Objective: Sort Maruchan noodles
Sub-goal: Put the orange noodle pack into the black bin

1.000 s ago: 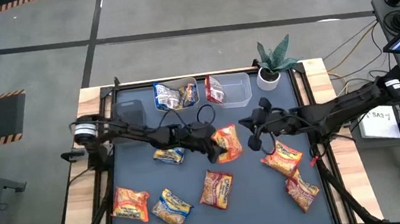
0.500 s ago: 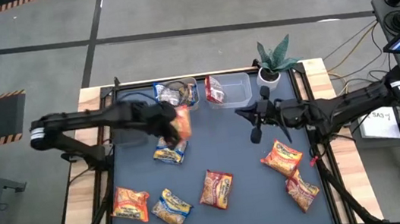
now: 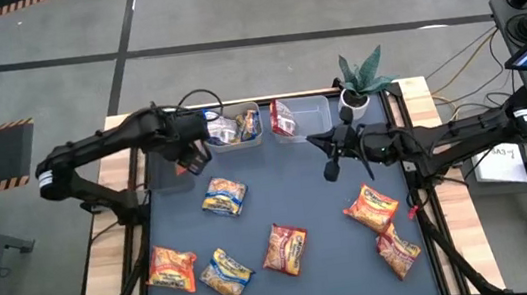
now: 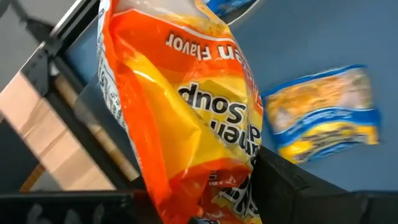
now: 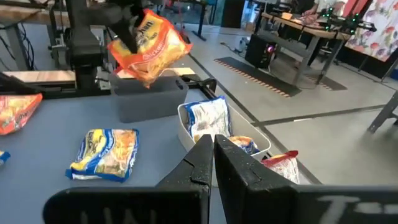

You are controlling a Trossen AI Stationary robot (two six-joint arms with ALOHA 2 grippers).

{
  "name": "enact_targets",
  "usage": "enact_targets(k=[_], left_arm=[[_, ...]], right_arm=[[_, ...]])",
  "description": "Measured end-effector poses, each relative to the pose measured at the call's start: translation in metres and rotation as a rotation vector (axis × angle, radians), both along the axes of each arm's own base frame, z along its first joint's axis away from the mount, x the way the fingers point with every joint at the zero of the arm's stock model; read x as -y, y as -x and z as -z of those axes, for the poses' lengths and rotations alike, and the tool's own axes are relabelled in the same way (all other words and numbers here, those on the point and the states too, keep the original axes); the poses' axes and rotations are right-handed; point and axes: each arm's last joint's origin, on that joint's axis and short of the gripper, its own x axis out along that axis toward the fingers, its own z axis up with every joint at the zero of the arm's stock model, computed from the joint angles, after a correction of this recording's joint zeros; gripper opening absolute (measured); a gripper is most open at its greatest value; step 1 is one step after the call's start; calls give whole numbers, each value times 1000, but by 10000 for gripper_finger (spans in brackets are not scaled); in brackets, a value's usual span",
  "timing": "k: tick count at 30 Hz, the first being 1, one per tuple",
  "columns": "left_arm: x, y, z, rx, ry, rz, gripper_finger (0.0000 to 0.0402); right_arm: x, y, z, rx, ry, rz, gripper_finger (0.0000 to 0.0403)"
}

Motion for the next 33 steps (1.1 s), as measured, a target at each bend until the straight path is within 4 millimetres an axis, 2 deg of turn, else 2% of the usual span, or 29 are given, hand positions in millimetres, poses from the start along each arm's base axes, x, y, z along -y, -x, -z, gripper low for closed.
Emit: enact_targets(k=[9,16,21,28,33], left_arm=[[-35,28,37,-214,58,-129,122],[-59,39,72,-282,101,-178,122],[-64,39,82,-295,144,-174,122],[-70,28,92,-228,193,-156,122],[-73,24,99,-252,208,-154,122]], right_arm=[[0,0,-1,-1,3,-4,9],[0,0,0,-15,2,-23,9],[0,0,0,-18,6,-25,9],[0,0,0,-20,13,-26,9],[0,0,0,-20,13,-26,9]])
